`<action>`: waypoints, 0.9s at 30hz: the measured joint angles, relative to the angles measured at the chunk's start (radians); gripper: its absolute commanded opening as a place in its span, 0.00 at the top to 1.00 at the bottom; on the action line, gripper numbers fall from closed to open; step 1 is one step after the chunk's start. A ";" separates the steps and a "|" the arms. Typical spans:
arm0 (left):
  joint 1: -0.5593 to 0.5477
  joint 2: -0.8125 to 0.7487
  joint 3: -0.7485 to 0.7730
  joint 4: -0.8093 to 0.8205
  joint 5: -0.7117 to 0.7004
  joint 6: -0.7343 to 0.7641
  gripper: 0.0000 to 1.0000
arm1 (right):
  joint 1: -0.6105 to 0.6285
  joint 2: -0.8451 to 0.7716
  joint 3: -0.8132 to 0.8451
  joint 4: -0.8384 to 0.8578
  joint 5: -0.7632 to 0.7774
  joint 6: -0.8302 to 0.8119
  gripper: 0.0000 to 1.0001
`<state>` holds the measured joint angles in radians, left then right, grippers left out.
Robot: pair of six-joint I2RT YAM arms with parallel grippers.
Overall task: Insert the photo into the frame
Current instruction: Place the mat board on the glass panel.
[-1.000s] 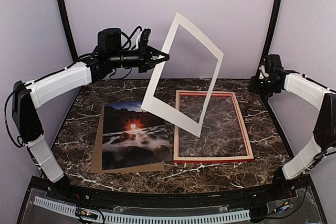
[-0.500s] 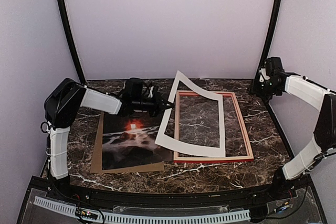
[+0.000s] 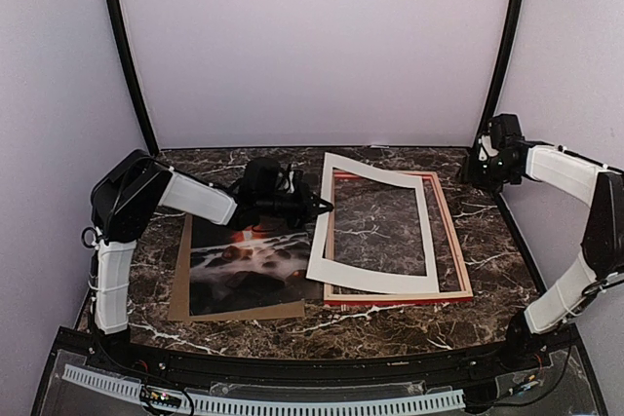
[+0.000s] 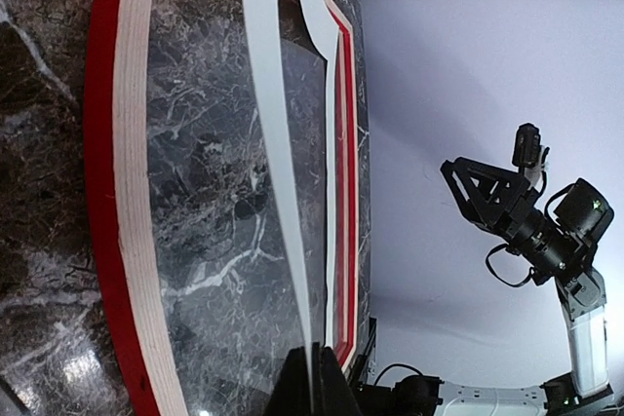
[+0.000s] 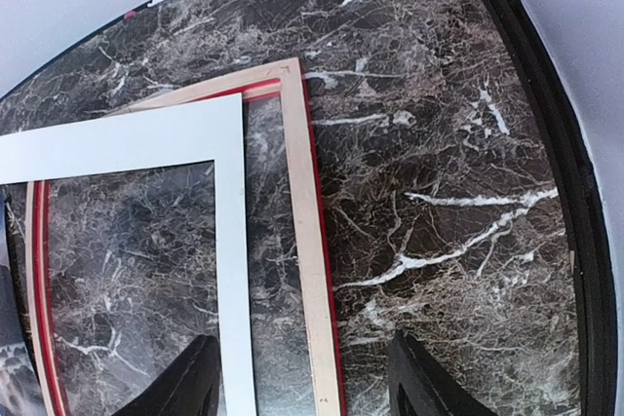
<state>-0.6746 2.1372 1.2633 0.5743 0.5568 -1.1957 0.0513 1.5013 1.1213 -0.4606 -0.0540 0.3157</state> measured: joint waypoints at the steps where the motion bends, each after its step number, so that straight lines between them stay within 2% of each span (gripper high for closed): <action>1: -0.005 0.004 0.000 0.002 -0.007 -0.003 1.00 | 0.000 0.006 -0.008 0.004 0.000 0.000 0.40; 7: -0.032 0.029 -0.003 0.020 -0.062 -0.039 1.00 | 0.000 0.060 -0.069 0.021 -0.005 0.007 0.41; 11: -0.044 0.034 -0.004 0.029 -0.079 -0.054 0.96 | 0.006 0.086 -0.110 0.031 -0.017 0.016 0.41; 27: -0.074 0.055 -0.004 0.010 -0.043 -0.043 0.74 | 0.053 0.171 -0.180 0.097 -0.035 0.037 0.46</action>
<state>-0.7483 2.1918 1.2594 0.5842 0.5140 -1.2385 0.1043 1.6722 0.9413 -0.3641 -0.0895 0.3527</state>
